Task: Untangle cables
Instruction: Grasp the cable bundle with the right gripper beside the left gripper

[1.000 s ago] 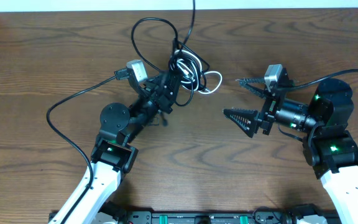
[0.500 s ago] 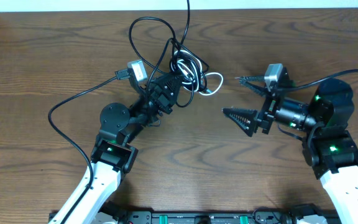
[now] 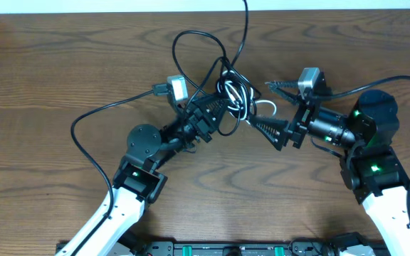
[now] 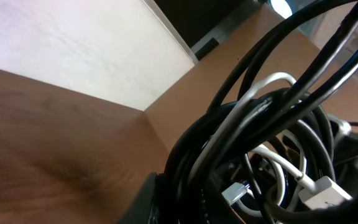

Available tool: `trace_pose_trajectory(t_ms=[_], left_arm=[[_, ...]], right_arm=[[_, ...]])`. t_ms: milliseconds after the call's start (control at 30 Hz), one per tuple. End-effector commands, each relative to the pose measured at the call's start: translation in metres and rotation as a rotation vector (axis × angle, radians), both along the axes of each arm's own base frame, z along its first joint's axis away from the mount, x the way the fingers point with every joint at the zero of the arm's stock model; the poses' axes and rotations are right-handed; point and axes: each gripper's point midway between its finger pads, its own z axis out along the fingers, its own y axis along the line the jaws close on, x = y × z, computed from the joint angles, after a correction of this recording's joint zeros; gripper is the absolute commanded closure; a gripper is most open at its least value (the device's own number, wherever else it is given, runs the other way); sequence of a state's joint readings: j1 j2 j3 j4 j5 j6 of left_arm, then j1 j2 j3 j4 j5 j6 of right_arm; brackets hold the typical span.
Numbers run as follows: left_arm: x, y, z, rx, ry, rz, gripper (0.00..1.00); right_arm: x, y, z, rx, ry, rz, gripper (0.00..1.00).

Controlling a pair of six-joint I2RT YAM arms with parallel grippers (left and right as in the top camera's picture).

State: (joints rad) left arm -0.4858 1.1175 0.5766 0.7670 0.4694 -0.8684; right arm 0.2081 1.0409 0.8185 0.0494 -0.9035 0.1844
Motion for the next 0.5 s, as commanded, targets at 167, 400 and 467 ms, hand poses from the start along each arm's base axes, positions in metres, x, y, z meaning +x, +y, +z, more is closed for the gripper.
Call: trace_pose_trajectory(t_ms=[167,400,467], left_arm=[[-0.004,-0.007,0.001,-0.001,-0.004,-0.027,0.92],[-0.001,-0.009,-0.006,0.007,0.014,-0.027,0.92],[-0.002,-0.010,-0.005,0.006,0.012,-0.031,0.92]], right_arm=[[0.001,0.003,0.010,0.027,0.005,-0.001,0.01],[-0.011,0.021,0.016,0.019,-0.059,0.063,0.01],[-0.011,0.023,0.015,0.007,-0.078,0.061,0.02]])
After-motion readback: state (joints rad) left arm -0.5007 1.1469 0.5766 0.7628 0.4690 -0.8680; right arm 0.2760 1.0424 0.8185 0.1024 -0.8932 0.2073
